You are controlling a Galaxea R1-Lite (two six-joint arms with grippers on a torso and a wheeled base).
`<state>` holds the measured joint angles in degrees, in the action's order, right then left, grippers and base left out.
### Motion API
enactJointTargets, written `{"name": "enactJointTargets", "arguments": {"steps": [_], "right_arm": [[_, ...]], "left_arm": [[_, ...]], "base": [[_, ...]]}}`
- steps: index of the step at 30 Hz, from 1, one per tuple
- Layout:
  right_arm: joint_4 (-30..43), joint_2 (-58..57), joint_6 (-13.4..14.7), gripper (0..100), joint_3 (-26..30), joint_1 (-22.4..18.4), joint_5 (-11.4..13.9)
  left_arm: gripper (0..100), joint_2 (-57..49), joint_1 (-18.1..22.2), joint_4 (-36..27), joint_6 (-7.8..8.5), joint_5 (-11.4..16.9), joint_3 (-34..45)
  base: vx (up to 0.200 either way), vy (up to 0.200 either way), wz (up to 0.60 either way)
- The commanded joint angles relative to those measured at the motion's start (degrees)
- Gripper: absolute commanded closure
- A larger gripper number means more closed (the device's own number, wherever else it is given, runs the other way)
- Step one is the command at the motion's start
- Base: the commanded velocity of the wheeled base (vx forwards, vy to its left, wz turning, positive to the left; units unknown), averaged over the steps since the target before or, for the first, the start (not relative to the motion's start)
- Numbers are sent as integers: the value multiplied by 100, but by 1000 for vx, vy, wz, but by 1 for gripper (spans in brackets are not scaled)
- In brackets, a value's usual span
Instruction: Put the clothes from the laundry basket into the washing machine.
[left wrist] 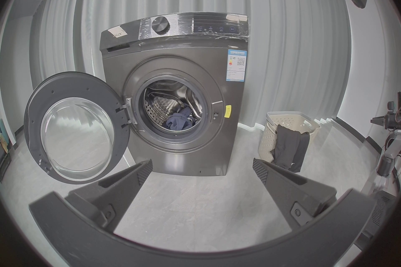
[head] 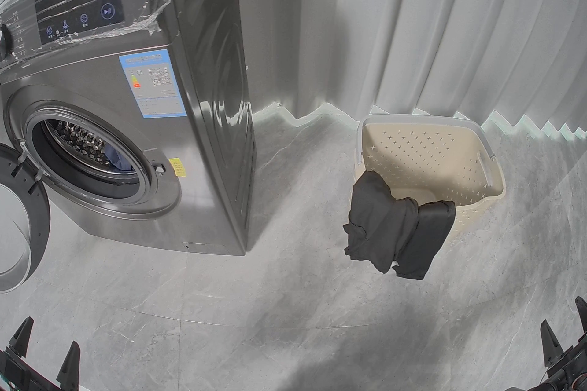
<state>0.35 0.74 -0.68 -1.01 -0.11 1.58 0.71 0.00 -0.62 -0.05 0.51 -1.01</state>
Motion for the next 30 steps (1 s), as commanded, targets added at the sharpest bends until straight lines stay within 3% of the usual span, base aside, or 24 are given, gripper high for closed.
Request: {"name": "enactJointTargets", "arguments": {"steps": [1, 8, 24, 30], "right_arm": [[0, -66, -2, 0, 84, 2, 9], [0, -66, -2, 0, 84, 2, 9], [0, -66, -2, 0, 84, -7, 9], [0, -57, -11, 0, 84, -15, 17]], "left_arm": [[0, -71, 0, 1, -4, 2, 84], [0, -71, 0, 1, 22, 2, 84], [0, -71, 0, 1, 14, 2, 84], [0, -71, 0, 1, 5, 2, 84]], "base": [[0, -200, 0], [0, -200, 0], [0, 0, 0], [0, -200, 0]]}}
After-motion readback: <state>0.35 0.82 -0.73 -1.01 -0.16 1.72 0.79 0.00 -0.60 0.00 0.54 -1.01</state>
